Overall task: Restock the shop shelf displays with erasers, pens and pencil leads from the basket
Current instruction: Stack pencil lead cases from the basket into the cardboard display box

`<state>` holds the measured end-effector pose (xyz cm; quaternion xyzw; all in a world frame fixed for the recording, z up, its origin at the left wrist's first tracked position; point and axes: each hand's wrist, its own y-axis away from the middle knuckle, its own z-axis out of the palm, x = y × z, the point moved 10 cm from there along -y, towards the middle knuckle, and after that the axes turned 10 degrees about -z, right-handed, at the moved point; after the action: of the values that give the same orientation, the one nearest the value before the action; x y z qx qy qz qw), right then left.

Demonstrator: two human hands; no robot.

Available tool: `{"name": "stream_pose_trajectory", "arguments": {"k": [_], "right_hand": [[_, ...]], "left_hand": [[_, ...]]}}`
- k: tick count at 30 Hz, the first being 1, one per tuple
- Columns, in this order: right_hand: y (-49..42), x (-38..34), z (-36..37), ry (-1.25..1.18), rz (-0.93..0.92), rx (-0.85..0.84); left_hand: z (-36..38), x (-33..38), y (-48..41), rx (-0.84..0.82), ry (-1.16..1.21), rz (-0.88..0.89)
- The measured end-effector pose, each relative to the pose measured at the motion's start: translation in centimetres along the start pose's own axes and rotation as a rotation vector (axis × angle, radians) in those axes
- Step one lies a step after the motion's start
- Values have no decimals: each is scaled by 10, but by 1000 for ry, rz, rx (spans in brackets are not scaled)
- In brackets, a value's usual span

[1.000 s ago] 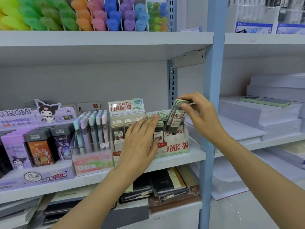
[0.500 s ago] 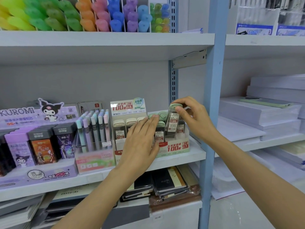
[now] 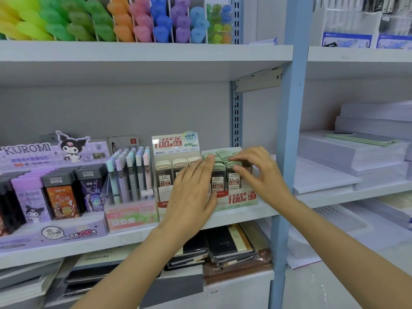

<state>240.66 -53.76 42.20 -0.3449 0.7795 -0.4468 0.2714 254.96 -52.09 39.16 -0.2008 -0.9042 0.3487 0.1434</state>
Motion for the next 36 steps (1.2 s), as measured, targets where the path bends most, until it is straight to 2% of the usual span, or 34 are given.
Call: {"name": "stream_pose_trajectory", "arguments": {"k": [3, 6, 9, 12, 18, 22, 25, 28, 31, 33, 36], "right_hand": [[12, 2, -3, 36, 48, 15], [26, 22, 0, -129, 328, 47], [35, 28, 24, -333, 538, -7], [36, 24, 37, -417, 545, -32], [29, 33, 11, -321, 503, -10], [9, 36, 12, -276, 541, -4], [-2, 37, 29, -290, 611, -89], [-8, 30, 40, -239, 559, -180], [-5, 29, 33, -206, 546, -218], [-8, 26, 19, -149, 510, -182], [-24, -6, 7, -121, 356, -56]], "left_hand": [[0, -3, 2, 14, -39, -17], [-4, -11, 5, 53, -95, -83], [6, -13, 3, -6, -116, -127], [16, -9, 0, -42, -150, -128], [9, -12, 0, -14, -142, -165], [-7, -41, 0, 34, -173, -306], [-16, -64, 4, 21, -239, -376], [-12, -65, 3, -45, -284, -335], [-14, -61, 1, -43, -282, -295], [-25, -57, 5, 16, -247, -249], [-51, -61, 19, 163, -184, -198]]}}
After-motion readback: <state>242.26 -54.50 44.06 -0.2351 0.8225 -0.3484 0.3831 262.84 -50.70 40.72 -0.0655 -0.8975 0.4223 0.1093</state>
